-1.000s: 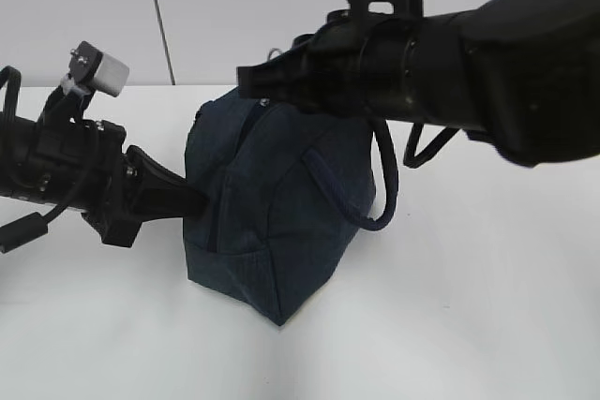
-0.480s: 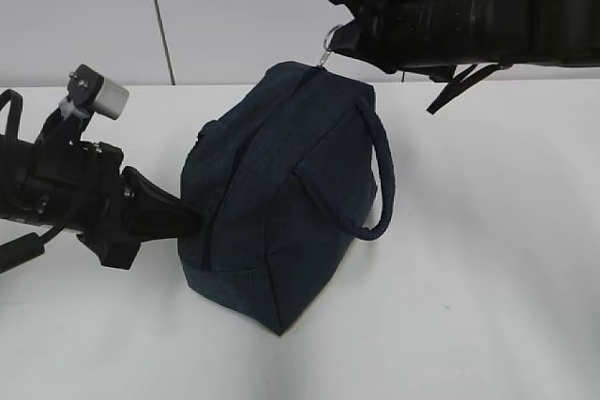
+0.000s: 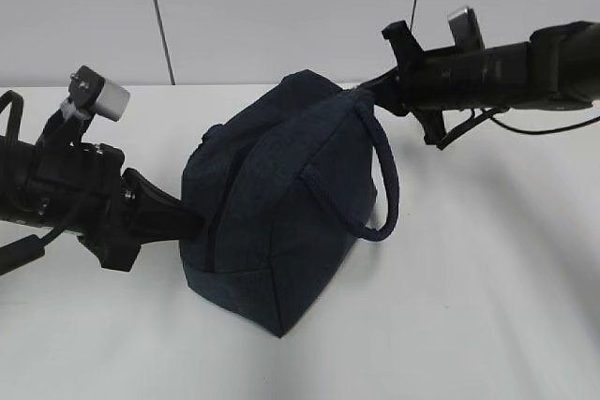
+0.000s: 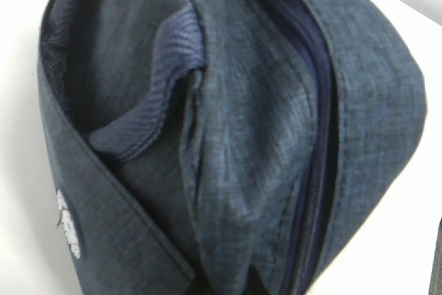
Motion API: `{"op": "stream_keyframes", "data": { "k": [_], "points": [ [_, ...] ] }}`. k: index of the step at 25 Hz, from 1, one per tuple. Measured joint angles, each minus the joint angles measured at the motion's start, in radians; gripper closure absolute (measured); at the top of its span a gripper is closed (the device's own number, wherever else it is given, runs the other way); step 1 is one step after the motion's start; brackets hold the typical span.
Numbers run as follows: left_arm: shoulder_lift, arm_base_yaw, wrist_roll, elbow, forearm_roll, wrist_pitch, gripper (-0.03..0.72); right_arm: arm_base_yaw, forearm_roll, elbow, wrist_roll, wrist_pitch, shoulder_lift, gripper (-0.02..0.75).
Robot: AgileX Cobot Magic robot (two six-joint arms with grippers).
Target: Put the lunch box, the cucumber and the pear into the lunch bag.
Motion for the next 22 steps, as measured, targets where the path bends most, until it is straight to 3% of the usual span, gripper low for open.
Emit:
{"op": "stream_keyframes", "data": {
  "k": [5,10,13,16,18,22],
  "points": [
    [0.000,0.000,0.001,0.000,0.001,-0.001,0.683,-0.006,0.002,-0.008,0.050,0.075,0.105,0.738],
    [0.000,0.000,-0.010,0.000,0.001,-0.005,0.677,-0.011,0.001,-0.033,-0.084,0.096,0.101,0.694],
    [0.000,0.000,-0.016,0.001,0.001,-0.011,0.608,-0.030,-0.002,-0.058,-0.134,0.096,0.071,0.465],
    [0.000,0.000,-0.024,0.003,0.001,-0.025,0.442,-0.064,-0.003,-0.077,-0.162,0.101,0.041,0.188],
    [0.000,0.000,-0.032,0.004,0.001,-0.032,0.321,-0.092,-0.004,-0.085,-0.194,0.133,0.020,0.120],
    [-0.029,0.000,-0.063,0.006,0.002,-0.044,0.229,-0.130,-0.029,-0.087,-0.274,0.197,-0.049,0.146]
  ]
}}
